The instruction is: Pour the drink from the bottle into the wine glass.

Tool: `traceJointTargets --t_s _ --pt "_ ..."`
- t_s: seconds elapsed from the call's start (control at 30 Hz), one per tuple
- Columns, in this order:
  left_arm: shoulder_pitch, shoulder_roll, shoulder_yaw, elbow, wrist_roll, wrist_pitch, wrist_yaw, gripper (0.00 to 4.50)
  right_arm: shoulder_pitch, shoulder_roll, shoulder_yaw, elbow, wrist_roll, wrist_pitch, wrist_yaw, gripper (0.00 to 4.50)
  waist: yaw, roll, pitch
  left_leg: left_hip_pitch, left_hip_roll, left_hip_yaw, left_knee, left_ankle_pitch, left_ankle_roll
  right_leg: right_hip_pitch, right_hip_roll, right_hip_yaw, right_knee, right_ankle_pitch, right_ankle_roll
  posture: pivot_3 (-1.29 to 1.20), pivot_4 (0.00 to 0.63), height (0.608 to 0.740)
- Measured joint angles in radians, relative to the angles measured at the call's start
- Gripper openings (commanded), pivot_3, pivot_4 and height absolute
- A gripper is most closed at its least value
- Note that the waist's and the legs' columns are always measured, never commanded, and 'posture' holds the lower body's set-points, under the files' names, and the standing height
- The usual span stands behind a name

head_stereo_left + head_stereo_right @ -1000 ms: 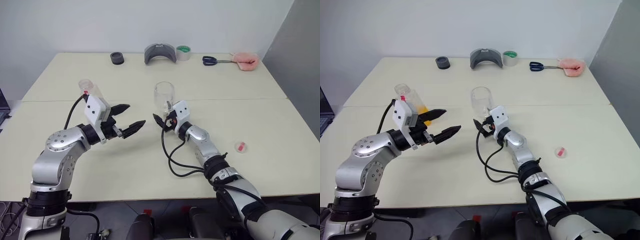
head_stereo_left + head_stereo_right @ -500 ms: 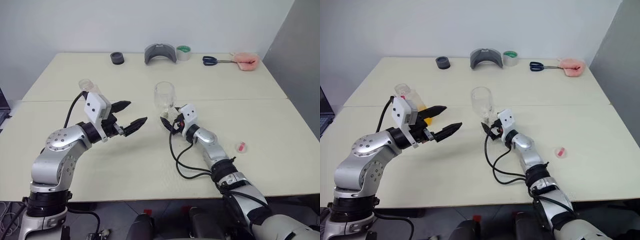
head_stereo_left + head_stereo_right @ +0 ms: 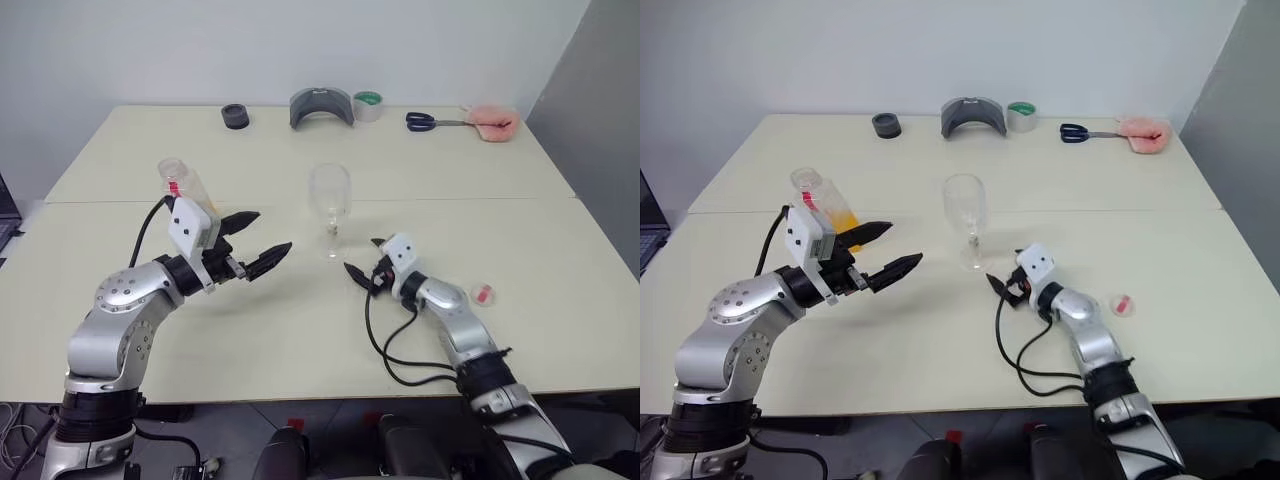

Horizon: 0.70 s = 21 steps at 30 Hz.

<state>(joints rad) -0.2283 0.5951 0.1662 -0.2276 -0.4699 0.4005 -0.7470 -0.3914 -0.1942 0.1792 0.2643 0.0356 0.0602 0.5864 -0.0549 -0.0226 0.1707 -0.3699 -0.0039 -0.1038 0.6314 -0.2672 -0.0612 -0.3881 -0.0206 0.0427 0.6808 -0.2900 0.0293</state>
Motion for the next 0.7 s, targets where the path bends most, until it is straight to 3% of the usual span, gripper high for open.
traceJointTargets --t_s 0.2,0.37,0.7 --pt "0.112 -0.108 0.005 0.088 0.152 -0.108 0.203 4.50 0.155 -0.119 0.007 -0.384 0.103 0.133 0.113 4.48 0.001 0.000 0.000 0.001 0.001 -0.003 0.000 0.000 0.000 0.001 0.000 0.000 0.000 0.000 0.001 0.00 0.150 0.740" --pt "0.159 -0.199 0.024 0.141 0.240 -0.150 0.377 4.50 0.184 -0.181 0.003 -0.554 0.173 0.197 0.163 4.48 0.009 -0.001 0.001 0.001 0.000 -0.003 0.000 0.000 0.000 0.002 0.000 -0.002 0.000 0.000 0.001 0.00 0.150 0.740" --pt "0.013 -0.186 0.071 0.266 0.254 -0.153 0.453 4.50 0.159 -0.208 0.033 -0.689 0.245 0.319 0.184 4.48 0.020 -0.001 0.000 0.001 -0.001 -0.002 0.000 0.000 0.000 0.002 0.000 -0.003 0.000 0.000 0.001 0.00 0.150 0.740"
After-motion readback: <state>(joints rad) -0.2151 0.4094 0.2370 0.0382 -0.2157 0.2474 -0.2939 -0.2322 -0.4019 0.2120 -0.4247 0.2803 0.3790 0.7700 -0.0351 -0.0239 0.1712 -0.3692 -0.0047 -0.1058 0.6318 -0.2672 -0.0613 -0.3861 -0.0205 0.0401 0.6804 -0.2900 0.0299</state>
